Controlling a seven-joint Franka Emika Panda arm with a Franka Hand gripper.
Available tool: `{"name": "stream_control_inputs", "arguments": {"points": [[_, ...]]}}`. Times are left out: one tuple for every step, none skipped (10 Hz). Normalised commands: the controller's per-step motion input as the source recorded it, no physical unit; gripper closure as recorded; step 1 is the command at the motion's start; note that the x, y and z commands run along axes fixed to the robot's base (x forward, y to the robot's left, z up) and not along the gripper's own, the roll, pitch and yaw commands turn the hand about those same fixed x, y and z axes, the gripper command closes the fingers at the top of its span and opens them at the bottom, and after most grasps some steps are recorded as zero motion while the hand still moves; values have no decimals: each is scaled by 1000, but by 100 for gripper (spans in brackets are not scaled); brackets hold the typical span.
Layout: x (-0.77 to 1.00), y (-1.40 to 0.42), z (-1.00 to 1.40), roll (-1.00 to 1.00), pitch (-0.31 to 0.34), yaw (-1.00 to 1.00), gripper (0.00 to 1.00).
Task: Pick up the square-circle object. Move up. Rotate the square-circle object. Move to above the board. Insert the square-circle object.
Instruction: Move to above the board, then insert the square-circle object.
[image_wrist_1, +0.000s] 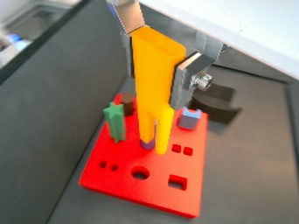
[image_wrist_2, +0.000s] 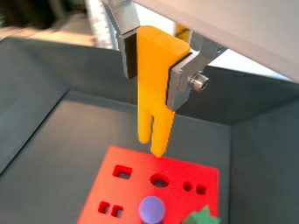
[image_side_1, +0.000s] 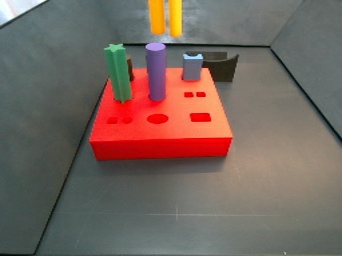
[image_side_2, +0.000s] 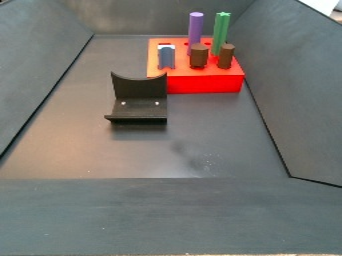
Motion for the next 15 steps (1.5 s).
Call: {"name": "stream_control_inputs", "arguments": {"points": [[86, -53, 17, 107, 251, 1000, 100], [95, -47, 19, 132, 292, 1000, 100], [95, -43, 16, 162, 329, 1000, 100], [93, -38, 17, 168, 294, 782, 100], [89, -31, 14, 163, 214, 453, 100], [84, -30, 12, 156, 165, 278, 100], [-483, 0, -820, 77, -191, 391, 100], [-469, 0, -854, 31, -181, 323, 100], [-474, 0, -823, 0, -180, 331, 100], [-423, -3, -803, 0, -187, 374, 100], [-403, 0, -823, 0, -183, 363, 100], [-306, -34, -840, 0, -179, 280, 100], [-240, -51, -863, 0, -170, 234, 100], [-126, -20, -806, 0, -159, 169, 100], [-151, -26, -674, 0, -113, 126, 100]]}}
